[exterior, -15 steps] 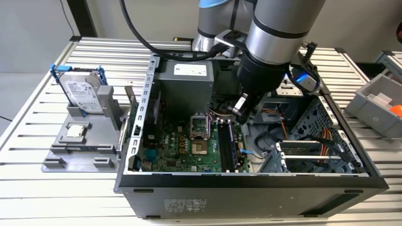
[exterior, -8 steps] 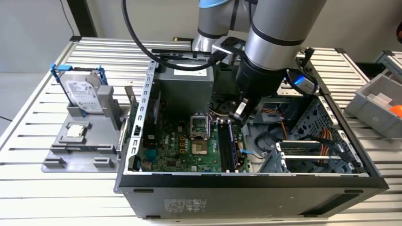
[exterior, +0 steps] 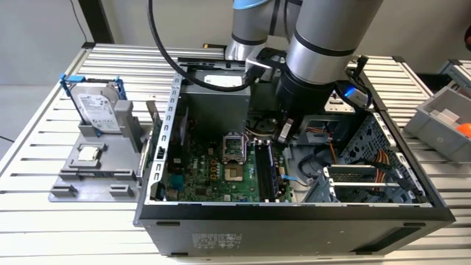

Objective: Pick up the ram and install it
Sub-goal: 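Press down the ram until it locks into place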

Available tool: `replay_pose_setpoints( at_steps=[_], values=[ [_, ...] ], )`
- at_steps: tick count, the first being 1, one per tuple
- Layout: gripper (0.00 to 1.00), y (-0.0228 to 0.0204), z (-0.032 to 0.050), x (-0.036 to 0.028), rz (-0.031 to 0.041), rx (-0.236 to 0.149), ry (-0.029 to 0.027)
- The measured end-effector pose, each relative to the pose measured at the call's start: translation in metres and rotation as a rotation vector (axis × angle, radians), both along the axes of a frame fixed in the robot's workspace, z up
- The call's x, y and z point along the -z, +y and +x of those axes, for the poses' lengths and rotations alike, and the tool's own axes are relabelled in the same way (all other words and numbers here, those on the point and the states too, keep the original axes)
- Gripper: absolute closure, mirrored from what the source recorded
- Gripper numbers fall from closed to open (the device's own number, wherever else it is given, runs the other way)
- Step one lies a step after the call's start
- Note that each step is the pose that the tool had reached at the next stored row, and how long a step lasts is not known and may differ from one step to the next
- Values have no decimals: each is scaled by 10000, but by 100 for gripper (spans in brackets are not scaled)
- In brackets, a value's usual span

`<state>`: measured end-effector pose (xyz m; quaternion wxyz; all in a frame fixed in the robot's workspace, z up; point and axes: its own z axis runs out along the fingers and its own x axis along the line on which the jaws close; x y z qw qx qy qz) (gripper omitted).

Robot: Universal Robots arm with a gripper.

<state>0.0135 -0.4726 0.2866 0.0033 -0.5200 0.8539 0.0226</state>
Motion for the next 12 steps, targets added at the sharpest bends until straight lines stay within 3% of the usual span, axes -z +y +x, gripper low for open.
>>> replay_pose_setpoints(
  at_steps=[7,10,12],
  values=[
    [100,0,0,15,-2,-1228,0],
    [100,0,0,16,4,-1248,0],
    [100,0,1,22,135,-1276,-9]
  ],
)
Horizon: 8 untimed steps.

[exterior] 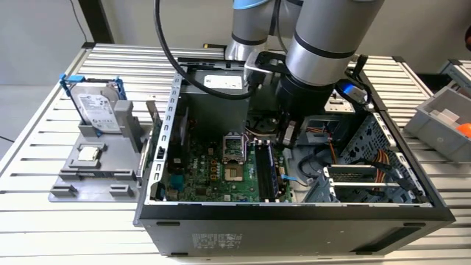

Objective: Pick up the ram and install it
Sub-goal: 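Press down the ram until it locks into place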

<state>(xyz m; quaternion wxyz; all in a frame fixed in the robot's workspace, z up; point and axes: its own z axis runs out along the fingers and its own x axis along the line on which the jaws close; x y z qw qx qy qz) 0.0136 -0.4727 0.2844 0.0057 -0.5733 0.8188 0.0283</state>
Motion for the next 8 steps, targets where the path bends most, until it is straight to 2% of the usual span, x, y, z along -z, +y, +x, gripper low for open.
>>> replay_pose_setpoints(
  at_steps=[2,8],
  values=[
    [100,1,-1,16,27,-263,1],
    [100,0,-1,85,27,-1314,2]
  ],
)
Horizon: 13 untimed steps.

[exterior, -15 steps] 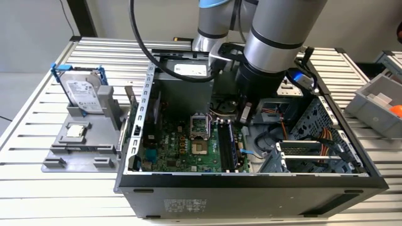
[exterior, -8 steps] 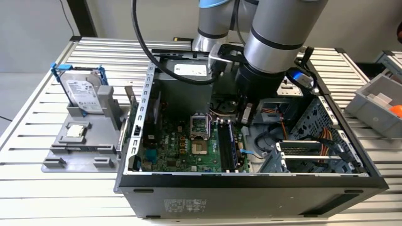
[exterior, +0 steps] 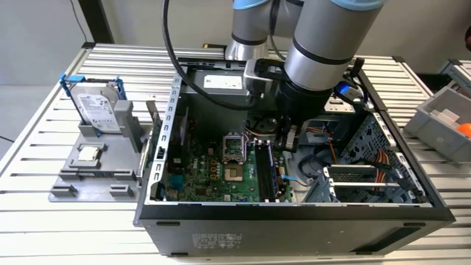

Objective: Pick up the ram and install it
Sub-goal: 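Press down the ram until it locks into place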

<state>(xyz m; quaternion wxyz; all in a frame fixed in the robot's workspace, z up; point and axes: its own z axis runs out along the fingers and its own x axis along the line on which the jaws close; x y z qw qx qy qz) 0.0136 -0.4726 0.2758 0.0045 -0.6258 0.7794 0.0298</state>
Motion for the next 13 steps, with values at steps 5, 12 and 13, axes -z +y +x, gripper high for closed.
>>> replay_pose_setpoints(
  at_steps=[5,12,13],
  values=[
    [100,0,0,69,11,-904,-14],
    [100,20,41,136,-17,-1232,8],
    [100,23,42,153,-18,-1241,8]
  ],
)
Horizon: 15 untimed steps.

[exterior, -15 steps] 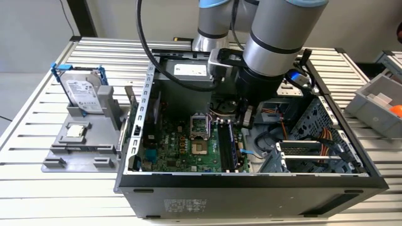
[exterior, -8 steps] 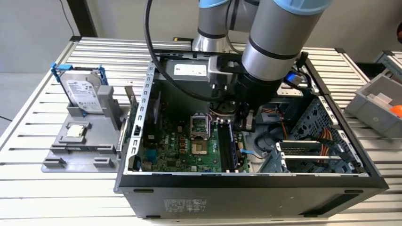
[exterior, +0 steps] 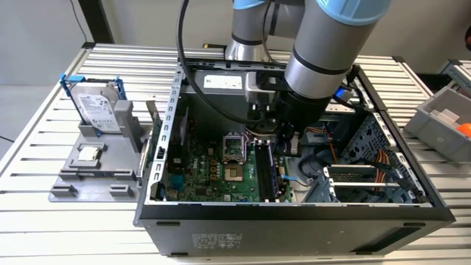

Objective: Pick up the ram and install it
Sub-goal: 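Press down the ram until it locks into place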

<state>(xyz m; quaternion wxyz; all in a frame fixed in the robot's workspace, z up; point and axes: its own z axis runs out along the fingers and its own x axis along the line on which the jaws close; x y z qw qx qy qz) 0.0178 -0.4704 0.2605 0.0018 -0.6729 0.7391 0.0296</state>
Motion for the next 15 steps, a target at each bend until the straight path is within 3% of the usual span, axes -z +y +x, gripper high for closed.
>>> replay_pose_setpoints(
  at_steps=[8,12,15],
  values=[
    [100,3,21,130,-15,-11,1],
    [100,2,86,169,-16,-11,-1],
    [100,-10,90,216,-22,-10,0]
  ],
)
